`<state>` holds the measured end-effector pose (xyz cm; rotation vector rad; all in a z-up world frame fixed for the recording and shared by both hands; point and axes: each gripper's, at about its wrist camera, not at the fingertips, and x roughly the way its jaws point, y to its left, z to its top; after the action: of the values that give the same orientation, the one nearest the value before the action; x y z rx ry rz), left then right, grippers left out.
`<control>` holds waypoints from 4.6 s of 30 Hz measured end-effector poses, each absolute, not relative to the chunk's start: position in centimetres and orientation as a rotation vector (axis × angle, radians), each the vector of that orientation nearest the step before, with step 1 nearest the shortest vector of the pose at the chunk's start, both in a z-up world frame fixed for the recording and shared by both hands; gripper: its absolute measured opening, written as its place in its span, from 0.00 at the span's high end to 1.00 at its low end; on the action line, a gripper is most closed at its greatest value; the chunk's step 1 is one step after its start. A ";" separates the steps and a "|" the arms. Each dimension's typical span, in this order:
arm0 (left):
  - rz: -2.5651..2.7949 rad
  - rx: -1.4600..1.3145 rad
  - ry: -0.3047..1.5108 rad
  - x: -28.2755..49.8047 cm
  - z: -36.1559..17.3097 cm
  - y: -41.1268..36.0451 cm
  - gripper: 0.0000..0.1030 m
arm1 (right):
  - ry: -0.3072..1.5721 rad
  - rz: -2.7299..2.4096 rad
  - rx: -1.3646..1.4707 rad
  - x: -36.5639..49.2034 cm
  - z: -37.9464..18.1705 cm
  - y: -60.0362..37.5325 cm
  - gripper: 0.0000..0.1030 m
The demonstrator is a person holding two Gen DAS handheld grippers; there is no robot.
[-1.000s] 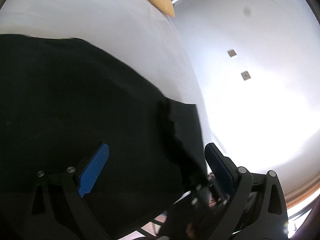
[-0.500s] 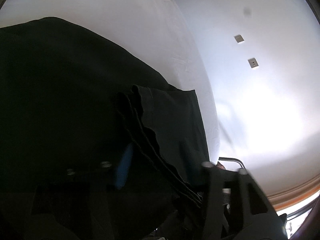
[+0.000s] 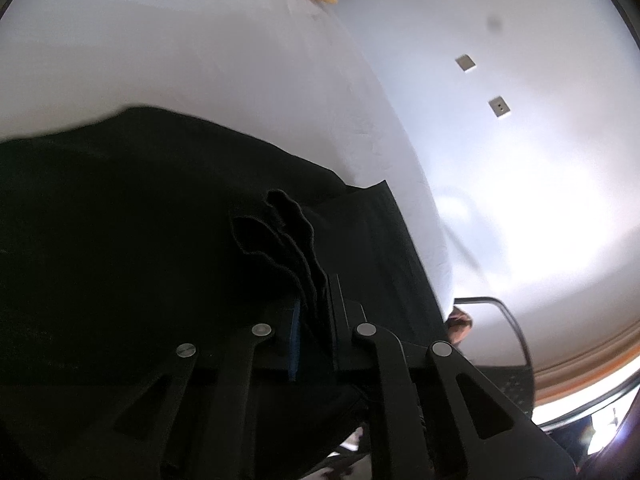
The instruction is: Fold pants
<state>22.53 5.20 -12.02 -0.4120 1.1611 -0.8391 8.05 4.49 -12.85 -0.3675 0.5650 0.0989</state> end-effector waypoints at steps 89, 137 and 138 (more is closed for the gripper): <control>-0.423 0.139 0.967 16.8 -15.1 5.7 0.86 | 1.047 0.618 0.771 11.7 -19.8 -21.3 0.98; -0.103 -1.250 0.685 5.9 -19.2 37.3 0.05 | 0.869 0.931 0.745 15.1 -13.2 -10.8 0.48; -0.101 -1.249 0.686 6.1 -19.5 37.0 0.05 | 0.873 0.931 0.745 15.2 -13.3 -10.8 0.48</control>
<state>6.08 37.00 -19.53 -1.2490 0.6862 -0.1006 15.22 -10.77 -13.30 0.7453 0.8727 0.9309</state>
